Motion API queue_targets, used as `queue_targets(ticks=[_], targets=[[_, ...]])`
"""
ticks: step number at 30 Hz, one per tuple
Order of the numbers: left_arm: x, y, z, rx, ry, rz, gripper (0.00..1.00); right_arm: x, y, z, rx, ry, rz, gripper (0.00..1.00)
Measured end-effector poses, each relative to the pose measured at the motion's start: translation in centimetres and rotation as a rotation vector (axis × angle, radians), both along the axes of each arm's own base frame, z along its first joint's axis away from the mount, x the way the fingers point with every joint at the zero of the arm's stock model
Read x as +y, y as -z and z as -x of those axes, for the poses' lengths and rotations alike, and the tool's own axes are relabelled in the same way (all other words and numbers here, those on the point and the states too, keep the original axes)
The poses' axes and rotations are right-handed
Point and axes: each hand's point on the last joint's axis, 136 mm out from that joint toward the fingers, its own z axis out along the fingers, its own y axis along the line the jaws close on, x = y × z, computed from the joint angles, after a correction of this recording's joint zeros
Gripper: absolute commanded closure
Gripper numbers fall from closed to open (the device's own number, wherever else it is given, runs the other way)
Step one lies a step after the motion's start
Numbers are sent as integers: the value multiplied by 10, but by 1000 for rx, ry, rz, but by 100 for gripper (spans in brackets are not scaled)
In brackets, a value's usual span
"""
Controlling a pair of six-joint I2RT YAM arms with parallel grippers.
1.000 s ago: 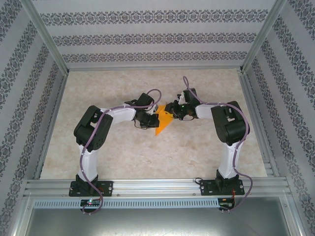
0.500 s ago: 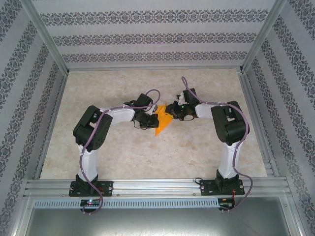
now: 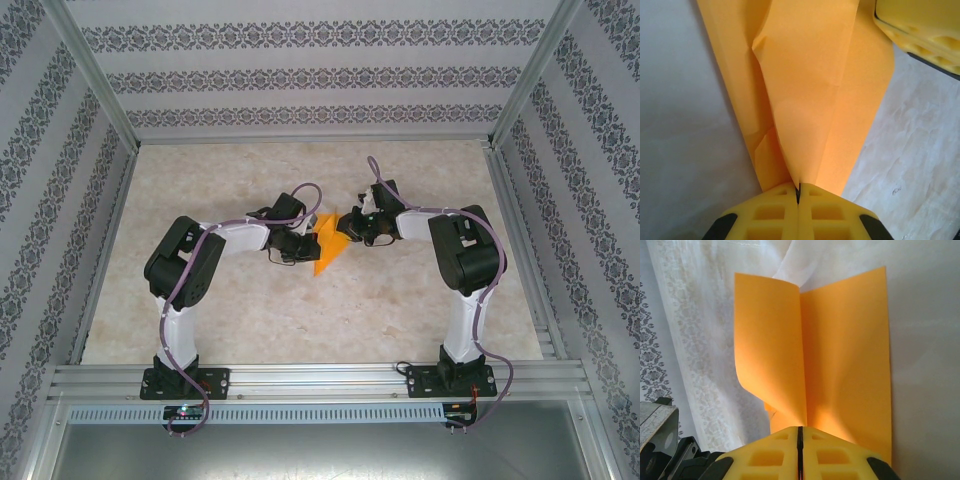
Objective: Fold a paper plane with a square sheet of paper (pick it up from the middle)
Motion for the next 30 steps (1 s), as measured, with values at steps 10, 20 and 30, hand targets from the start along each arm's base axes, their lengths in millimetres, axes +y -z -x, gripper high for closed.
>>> queue_targets(ticks=[10,20,30], targets=[[0,1,0,-14,2,22,100,15,-4,-4,-15,-29,-7,91],[1,1,1,-37,9,48,100,17,2,-1,0,-32,5,78],[2,1,1,-76,8,67,100,6,7,6,3,-6,47,75]])
